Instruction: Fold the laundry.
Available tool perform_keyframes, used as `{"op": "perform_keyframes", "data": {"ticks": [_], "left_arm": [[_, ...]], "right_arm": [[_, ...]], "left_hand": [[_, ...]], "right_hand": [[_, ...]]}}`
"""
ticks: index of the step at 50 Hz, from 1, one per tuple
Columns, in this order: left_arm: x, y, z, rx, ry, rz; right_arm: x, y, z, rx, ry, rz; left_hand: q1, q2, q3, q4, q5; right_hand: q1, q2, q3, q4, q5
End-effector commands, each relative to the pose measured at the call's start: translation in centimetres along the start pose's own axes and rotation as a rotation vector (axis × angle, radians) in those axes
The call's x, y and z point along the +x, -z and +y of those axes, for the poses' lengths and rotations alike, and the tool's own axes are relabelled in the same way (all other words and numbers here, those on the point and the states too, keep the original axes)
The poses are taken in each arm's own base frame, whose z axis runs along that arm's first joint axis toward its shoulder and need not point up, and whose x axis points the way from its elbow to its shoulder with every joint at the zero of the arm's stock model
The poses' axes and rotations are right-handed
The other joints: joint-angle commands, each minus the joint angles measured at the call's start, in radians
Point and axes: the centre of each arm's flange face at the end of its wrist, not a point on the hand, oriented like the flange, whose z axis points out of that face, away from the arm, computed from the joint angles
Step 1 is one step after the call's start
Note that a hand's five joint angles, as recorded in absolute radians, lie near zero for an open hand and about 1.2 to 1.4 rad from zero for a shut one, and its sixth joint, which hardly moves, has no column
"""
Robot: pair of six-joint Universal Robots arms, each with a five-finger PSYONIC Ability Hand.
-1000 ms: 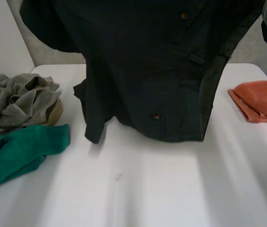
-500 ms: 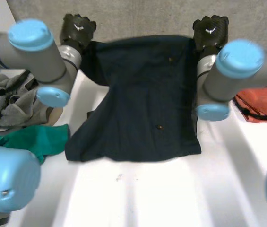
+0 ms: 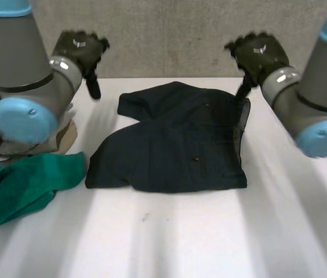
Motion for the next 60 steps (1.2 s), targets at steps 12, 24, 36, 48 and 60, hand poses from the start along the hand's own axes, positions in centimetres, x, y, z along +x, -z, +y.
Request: {"op": "perform_keyframes", "data": {"ticks": [12,24,36,48,60], "left_arm": [[4.9,7.4,11.1,-0.296,-0.01,0.299],[5.9,4.7,13.8,-0.207,-0.044,0.289],[7.2,4.5,15.6,-0.265,-0.125,0.327],[7.0,2.5,17.2,-0.28,-0.187,0.288],[3.8,3.6,10.8,-0.143,-0.157,0.124]], "right_arm": [[-4.6,7.6,10.6,-0.383,-0.078,-0.327],[-6.4,6.6,15.0,-0.238,0.098,-0.271],[-5.7,4.8,14.9,-0.143,0.119,-0.169],[-5.2,5.8,12.0,-0.096,0.036,-0.157],[-4.2,6.4,9.9,-0.101,0.055,-0.11]], "left_hand": [[0.412,0.395,0.391,0.401,0.377],[0.406,0.389,0.386,0.395,0.371],[0.253,0.237,0.233,0.242,0.218],[0.689,0.672,0.669,0.678,0.654],[1.207,1.19,1.187,1.196,1.172]], "right_hand": [[0.393,0.409,0.406,0.407,0.39],[0.419,0.436,0.433,0.434,0.416],[1.177,1.194,1.191,1.192,1.174],[1.177,1.194,1.191,1.192,1.174],[1.177,1.194,1.191,1.192,1.174]]}}
